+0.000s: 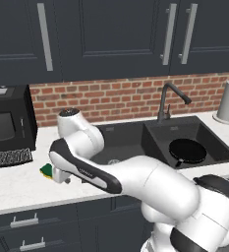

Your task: Pick the pan and sponge and place them into the sink. Then turn on the water.

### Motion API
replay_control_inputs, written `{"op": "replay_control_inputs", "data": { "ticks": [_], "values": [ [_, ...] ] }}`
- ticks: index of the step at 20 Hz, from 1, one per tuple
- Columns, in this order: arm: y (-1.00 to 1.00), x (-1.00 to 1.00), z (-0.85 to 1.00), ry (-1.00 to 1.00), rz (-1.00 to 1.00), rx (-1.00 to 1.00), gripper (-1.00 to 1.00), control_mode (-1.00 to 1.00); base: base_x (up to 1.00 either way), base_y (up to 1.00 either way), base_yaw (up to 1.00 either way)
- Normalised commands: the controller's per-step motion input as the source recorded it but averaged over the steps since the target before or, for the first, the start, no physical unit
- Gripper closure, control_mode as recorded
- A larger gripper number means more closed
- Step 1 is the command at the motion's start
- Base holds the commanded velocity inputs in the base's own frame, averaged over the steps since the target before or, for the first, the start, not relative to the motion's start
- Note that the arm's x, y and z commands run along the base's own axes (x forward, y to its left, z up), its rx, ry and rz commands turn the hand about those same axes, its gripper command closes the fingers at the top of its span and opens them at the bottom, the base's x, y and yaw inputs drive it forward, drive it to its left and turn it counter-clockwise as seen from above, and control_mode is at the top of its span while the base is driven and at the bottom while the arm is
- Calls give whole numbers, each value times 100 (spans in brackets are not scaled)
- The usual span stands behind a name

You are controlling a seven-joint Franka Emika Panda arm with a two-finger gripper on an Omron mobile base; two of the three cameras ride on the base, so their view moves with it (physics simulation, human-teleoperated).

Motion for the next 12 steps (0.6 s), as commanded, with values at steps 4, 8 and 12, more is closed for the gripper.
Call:
{"op": "replay_control_inputs", "data": {
  "ticks": [4, 8, 12],
  "values": [
    [21, 46, -32, 5, 0, -7, -100, -100, 0, 0, 0],
    [22, 47, -28, 3, 0, -5, -100, -100, 0, 0, 0],
    [29, 43, -27, 2, 0, -6, -100, -100, 0, 0, 0]
  ]
}}
